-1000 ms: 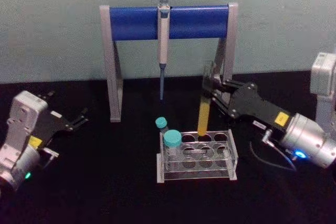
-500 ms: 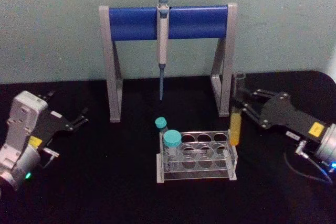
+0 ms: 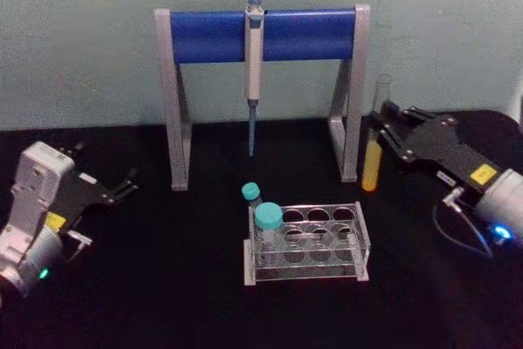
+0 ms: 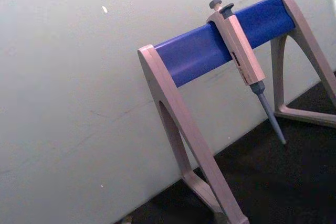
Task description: Pick up the test tube from the test tube rack, shake it, then place it back into the test tube rack.
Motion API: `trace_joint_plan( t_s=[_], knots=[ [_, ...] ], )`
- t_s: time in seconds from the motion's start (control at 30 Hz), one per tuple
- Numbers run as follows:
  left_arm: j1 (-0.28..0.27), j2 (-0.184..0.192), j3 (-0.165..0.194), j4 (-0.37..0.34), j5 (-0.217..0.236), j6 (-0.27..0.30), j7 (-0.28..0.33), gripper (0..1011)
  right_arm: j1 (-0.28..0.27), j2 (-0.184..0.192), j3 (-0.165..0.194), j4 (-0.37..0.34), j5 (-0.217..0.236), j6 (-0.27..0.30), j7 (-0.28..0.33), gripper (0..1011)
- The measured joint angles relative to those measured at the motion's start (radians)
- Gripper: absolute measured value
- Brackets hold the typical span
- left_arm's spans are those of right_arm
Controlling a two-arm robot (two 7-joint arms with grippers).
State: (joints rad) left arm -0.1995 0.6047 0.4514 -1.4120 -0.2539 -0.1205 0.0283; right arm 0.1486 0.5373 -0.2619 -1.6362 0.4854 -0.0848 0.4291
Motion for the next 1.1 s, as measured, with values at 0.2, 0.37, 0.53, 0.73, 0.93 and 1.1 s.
trace_joint_plan(
  t_s=[0.2, 0.37, 0.53, 0.73, 0.93, 1.1],
  knots=[
    [0.0, 0.0, 0.0, 0.0, 0.0, 0.0, 0.0, 1001, 0.035, -0.047, -0.019, 0.045, 0.034, -0.016, 0.057, 229],
    [0.0, 0.0, 0.0, 0.0, 0.0, 0.0, 0.0, 1001, 0.051, -0.057, -0.037, 0.065, 0.086, -0.025, 0.128, 229],
    [0.0, 0.0, 0.0, 0.0, 0.0, 0.0, 0.0, 1001, 0.05, -0.038, -0.047, 0.059, 0.13, -0.033, 0.185, 228],
    [0.0, 0.0, 0.0, 0.0, 0.0, 0.0, 0.0, 1001, 0.032, 0.012, -0.056, 0.034, 0.159, -0.034, 0.23, 229],
    [0.0, 0.0, 0.0, 0.0, 0.0, 0.0, 0.0, 1001, 0.006, 0.07, -0.052, 0.001, 0.155, -0.014, 0.211, 229],
    [0.0, 0.0, 0.0, 0.0, 0.0, 0.0, 0.0, 1001, -0.012, 0.095, -0.034, -0.016, 0.134, 0.003, 0.157, 229]
  ],
)
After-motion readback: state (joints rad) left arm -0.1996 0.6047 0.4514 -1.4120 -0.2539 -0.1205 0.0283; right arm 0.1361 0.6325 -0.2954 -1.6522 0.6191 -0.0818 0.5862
